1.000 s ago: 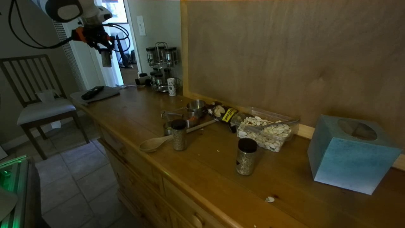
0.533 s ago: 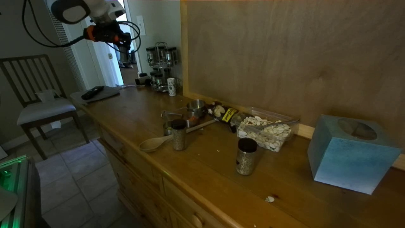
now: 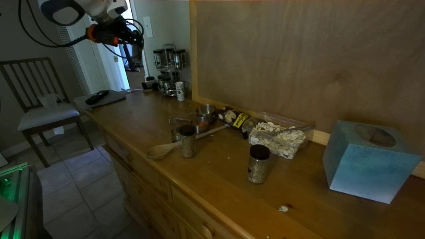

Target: Put the spice bottle on the rack

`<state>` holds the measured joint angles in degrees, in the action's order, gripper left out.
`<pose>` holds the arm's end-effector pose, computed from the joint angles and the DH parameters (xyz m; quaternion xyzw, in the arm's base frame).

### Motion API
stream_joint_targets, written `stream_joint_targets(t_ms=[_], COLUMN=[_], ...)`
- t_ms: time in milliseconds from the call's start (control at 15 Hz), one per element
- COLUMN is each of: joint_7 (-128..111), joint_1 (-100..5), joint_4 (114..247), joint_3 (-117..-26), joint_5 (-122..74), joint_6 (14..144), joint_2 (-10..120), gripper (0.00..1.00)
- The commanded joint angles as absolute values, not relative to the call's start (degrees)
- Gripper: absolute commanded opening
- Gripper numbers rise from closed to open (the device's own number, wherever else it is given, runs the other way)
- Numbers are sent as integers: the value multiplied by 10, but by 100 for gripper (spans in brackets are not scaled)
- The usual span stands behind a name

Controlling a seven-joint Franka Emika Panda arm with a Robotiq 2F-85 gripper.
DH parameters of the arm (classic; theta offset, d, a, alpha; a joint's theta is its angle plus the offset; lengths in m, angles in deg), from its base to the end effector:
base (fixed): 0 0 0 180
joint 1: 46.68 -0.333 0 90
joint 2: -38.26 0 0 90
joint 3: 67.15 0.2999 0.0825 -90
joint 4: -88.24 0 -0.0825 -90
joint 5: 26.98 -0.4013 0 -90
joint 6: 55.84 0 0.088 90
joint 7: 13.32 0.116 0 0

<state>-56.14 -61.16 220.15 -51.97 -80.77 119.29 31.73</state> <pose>0.5080 0.2196 0.4411 -0.8851 -0.1673 -0.4012 0.1664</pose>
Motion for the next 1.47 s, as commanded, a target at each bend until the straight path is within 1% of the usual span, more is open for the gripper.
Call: stream_joint_targets(t_ms=[0,533,1000,1400], joint_7=[-565,-570,-574,-578], joint_1=[-615,-643,-656,-645], joint_4=[2237,2204,2159,2115], joint_3=[-519,-530,-548,-544], joint_5=[-830,-851,-836,-831], joint_6=[1257,1335,1348,1361], joint_2=[290,321,360,410], gripper=[25,25,25,25])
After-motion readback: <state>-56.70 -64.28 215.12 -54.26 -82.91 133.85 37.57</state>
